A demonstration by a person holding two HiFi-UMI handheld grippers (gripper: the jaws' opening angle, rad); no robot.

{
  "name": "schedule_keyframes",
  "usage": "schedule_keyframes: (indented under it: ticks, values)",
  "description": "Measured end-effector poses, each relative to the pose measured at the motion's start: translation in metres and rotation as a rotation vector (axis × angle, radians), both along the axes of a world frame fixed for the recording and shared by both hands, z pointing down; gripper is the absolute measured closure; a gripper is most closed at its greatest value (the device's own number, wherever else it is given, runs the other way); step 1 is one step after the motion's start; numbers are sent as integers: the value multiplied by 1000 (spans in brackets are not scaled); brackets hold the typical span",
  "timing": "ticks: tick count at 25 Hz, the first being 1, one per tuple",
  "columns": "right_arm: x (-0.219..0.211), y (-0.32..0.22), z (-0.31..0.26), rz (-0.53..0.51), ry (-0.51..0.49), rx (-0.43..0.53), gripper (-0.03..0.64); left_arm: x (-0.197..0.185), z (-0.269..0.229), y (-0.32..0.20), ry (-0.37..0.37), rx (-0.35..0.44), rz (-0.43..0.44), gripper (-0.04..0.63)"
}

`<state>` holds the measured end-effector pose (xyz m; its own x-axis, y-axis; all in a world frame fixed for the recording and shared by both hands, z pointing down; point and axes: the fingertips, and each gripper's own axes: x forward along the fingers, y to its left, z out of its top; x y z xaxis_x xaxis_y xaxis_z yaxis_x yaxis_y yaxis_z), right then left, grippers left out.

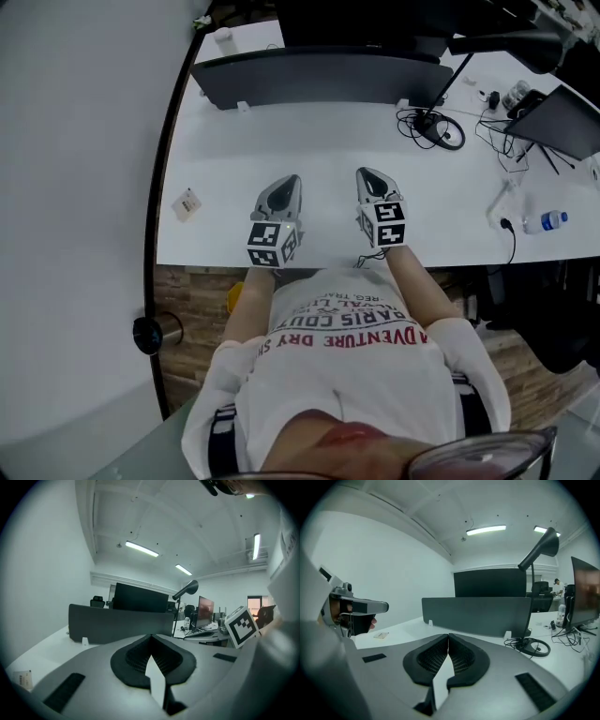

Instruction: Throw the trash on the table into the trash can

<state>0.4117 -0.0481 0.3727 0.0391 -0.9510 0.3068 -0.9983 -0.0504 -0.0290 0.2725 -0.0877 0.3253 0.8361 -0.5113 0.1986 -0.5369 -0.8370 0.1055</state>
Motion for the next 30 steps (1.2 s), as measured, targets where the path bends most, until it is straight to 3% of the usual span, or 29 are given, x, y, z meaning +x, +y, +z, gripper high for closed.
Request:
schedule_keyframes:
  ticks: [5,11,15,24,30]
  values:
    - [24,9,-3,53,3,12,591,27,-9,2,40,-2,59,572]
    - [38,16,-2,89,-14,28,591,44,-9,6,29,6,98,572]
    - [40,15,2,93,-31,18,591,42,-8,2,59,-30,67,572]
    - [38,9,26,51,-73,-25,591,26,11,-4,36,-61,-4,572]
    - [2,-16,46,-65,-95,-78,591,-16,32,-19,25,-111,-126,572]
